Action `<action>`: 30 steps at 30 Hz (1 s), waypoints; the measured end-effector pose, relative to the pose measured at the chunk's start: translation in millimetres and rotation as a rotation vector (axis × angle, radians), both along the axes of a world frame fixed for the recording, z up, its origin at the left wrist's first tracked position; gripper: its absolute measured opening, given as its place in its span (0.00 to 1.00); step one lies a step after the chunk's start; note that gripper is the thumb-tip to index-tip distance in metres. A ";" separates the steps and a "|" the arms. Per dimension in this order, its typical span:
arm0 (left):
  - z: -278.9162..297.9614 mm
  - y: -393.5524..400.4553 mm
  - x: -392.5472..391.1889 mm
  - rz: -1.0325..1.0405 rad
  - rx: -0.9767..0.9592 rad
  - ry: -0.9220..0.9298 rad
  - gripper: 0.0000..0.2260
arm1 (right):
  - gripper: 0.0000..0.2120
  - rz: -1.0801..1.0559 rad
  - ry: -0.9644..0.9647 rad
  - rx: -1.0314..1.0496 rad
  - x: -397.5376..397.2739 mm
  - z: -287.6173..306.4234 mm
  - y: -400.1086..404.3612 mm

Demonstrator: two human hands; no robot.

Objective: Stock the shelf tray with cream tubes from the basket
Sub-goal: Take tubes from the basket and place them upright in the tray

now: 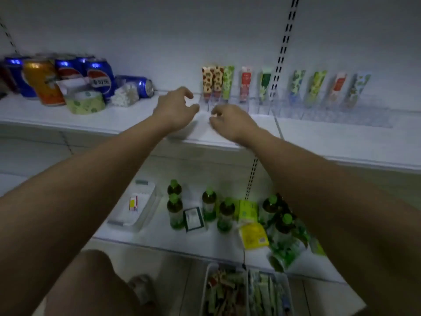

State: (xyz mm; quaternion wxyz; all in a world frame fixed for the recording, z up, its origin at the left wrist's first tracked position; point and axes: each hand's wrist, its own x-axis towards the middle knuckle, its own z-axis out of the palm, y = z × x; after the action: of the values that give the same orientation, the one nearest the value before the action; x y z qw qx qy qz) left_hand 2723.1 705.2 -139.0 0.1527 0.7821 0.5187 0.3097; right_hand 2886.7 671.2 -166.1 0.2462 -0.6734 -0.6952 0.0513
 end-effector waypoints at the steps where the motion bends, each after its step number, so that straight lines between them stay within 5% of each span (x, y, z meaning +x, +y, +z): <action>1: -3.0 -13.3 -8.7 -0.004 0.027 0.022 0.17 | 0.18 -0.022 0.021 0.026 -1.6 0.7 -10.8; 7: -55.3 -95.1 -50.9 -0.084 0.080 -0.007 0.12 | 0.11 0.046 0.100 0.172 -19.5 -11.1 -88.6; 12: -136.2 -127.2 -51.1 -0.068 -0.194 0.031 0.09 | 0.11 0.009 0.207 0.215 -25.4 -64.6 -138.5; 15: -204.8 -144.5 -39.2 -0.061 -0.412 0.085 0.07 | 0.09 -0.019 0.346 0.015 -24.4 -135.0 -155.2; 21: -340.7 -167.1 -6.5 -0.036 -0.779 0.113 0.07 | 0.08 -0.077 0.301 -0.560 -4.4 -294.5 -179.6; 25: -412.5 -182.6 13.8 -0.072 -0.961 0.236 0.06 | 0.16 -0.133 0.257 -0.859 18.7 -374.6 -192.7; 30: -492.0 -195.2 39.4 -0.096 -1.056 0.338 0.05 | 0.07 -0.121 0.294 -1.039 29.1 -444.0 -203.6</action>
State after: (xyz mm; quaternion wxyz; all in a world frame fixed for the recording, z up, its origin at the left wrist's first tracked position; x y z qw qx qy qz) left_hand 2762.5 510.0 -631.0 0.4525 0.6608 0.5846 -0.1297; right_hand 2915.7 467.6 -610.2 -0.0219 -0.7310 -0.4964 0.4678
